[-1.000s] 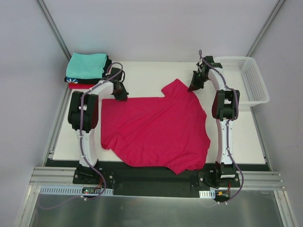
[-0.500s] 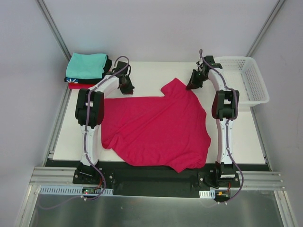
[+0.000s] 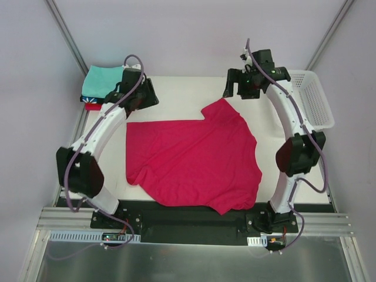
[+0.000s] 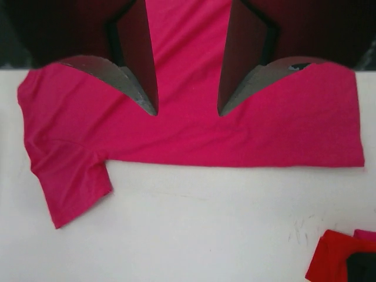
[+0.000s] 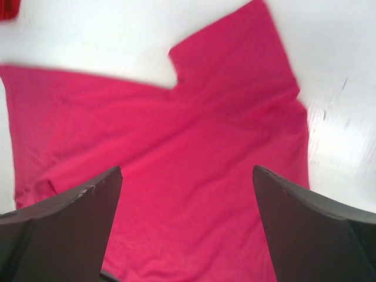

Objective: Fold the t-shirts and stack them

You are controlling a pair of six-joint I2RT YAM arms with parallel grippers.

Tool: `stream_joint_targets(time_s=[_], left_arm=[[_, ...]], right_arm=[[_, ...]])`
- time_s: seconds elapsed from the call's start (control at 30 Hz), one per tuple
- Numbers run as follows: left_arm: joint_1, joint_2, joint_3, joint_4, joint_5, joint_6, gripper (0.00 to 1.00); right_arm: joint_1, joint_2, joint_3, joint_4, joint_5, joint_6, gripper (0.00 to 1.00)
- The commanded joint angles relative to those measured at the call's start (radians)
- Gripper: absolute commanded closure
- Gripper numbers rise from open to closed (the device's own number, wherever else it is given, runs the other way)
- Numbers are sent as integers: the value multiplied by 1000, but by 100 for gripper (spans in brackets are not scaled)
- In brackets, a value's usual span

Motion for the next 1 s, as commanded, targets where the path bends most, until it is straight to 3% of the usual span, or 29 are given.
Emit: stream_joint_targets(time_s=[0.0,0.2,0.43,0.8,0.97], left_arm=[[-11,-122,-170,-49,5,37,55],[-22,-169,-402,-27,-68,-1,62],[-23,-127,-449,54,-120,-12,73],[-22,-48,-446,121,-93,-13,66],[-22,-5,-436,135,-74,-27,55]], right_arm=[[128,-90,-188,-93,236,-62,4],[183,-72,-382,-73,418,10,3],[196,-68,-500,47,581,58,13],[191,-5,-509,119,474,76,13],[191,43,-486,137,420,78,11]])
